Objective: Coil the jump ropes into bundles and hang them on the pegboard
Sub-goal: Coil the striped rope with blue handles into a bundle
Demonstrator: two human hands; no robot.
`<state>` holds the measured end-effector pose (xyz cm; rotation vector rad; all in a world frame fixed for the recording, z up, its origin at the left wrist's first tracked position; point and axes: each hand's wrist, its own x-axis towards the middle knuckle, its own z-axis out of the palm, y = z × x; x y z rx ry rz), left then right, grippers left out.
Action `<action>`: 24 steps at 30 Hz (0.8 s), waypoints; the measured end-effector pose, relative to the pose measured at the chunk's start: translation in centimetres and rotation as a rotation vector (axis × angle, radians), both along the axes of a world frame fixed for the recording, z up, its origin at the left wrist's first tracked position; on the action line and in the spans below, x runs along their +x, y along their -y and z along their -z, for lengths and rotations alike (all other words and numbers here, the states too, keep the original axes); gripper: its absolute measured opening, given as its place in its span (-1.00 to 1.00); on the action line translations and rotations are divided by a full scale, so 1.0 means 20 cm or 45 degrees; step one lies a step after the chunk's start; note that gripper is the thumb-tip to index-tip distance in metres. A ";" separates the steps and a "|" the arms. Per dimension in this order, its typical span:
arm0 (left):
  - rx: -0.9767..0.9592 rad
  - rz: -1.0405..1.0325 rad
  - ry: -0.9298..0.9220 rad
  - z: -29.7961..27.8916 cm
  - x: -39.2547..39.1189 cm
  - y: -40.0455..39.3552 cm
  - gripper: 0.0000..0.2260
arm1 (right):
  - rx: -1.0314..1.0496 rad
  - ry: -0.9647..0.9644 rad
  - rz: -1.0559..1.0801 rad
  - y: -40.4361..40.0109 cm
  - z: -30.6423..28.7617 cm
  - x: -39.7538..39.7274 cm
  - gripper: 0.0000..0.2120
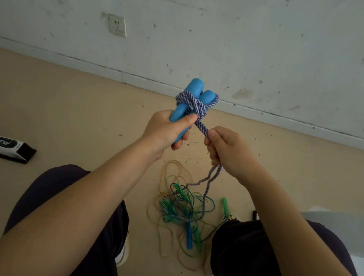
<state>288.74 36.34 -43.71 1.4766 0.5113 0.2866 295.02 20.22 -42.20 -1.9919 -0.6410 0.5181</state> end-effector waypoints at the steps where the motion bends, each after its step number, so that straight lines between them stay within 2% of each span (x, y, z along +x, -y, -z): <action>1: 0.017 0.001 -0.020 0.00 0.00 0.00 -0.75 | -0.036 0.014 -0.002 0.00 0.00 0.00 -0.68; 4: 0.132 0.041 -0.065 0.02 0.00 0.00 -0.74 | -0.036 -0.045 0.018 0.02 0.00 -0.01 -0.66; 7: 0.267 0.058 -0.087 0.02 -0.01 -0.01 -0.74 | 0.081 -0.271 0.017 0.04 0.00 0.00 -0.67; 9: 0.298 0.041 -0.091 0.03 -0.01 -0.02 -0.74 | 0.071 -0.384 -0.026 0.06 0.00 0.01 -0.74; 12: 0.310 0.031 -0.099 0.03 -0.01 -0.03 -0.75 | 0.028 -0.415 -0.050 0.08 -0.01 0.04 -0.81; 16: 0.353 0.049 -0.153 0.03 0.00 -0.05 -0.77 | 0.149 -0.343 -0.102 0.10 -0.03 0.04 -0.76; 22: 0.559 0.606 -0.494 0.04 -0.03 -0.04 -0.78 | 0.267 -0.358 -0.122 0.15 -0.03 0.08 -0.81; 24: 0.550 0.829 -0.557 0.03 -0.05 -0.04 -0.77 | 0.295 -0.308 -0.118 0.16 -0.04 0.09 -0.83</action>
